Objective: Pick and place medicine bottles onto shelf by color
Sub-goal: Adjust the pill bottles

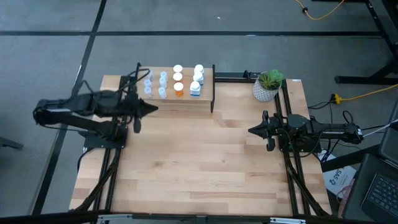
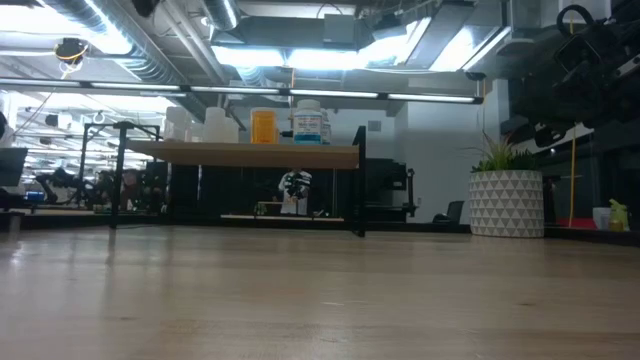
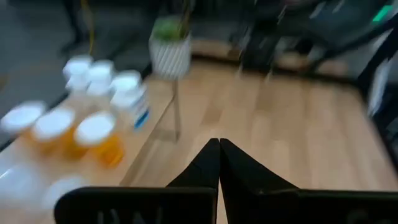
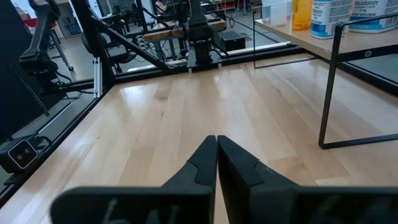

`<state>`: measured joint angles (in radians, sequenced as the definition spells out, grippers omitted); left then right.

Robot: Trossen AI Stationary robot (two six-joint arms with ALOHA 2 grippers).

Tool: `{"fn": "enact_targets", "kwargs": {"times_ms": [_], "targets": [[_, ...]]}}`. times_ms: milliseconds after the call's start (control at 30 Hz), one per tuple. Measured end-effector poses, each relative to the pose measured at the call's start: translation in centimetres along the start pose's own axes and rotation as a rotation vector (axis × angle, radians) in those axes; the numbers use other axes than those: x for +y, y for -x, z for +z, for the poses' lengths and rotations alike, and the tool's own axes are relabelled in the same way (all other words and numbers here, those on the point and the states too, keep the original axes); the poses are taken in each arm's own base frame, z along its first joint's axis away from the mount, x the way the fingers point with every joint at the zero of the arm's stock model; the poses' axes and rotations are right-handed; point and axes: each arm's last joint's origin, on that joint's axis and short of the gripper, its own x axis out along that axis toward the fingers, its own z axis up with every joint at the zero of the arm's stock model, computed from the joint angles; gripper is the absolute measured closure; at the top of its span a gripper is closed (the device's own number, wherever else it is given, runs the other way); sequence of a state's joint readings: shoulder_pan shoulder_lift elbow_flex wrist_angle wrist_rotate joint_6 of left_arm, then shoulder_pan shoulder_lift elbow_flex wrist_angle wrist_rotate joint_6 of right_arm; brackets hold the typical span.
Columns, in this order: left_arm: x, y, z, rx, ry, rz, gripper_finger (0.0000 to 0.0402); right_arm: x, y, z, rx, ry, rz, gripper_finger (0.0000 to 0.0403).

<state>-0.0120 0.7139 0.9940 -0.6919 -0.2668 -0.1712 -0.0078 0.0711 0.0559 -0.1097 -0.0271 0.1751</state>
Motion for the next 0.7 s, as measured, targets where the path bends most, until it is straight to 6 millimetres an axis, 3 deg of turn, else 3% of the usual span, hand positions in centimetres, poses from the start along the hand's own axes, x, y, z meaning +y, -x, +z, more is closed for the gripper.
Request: {"fn": "enact_targets", "kwargs": {"times_ms": [200, 367, 567, 700], "targets": [[-1.1, -2.2, -5.4, -0.314, -0.137, -0.194, 0.0401, 0.0, 0.0, 0.0, 0.000, 0.000, 0.000, 0.0386], [-1.1, -3.8, -10.0, -0.476, -0.165, -0.239, 0.0401, 0.0, 0.0, 0.0, 0.000, 0.000, 0.000, 0.0386], [-0.7, -5.1, -14.5, -0.498, -0.131, -0.258, 0.0402, 0.0, 0.0, 0.0, 0.000, 0.000, 0.000, 0.0386], [-0.4, -5.4, -16.3, -0.504, -0.129, -0.259, 0.0401, 0.0, 0.0, 0.0, 0.000, 0.000, 0.000, 0.0386]]}}
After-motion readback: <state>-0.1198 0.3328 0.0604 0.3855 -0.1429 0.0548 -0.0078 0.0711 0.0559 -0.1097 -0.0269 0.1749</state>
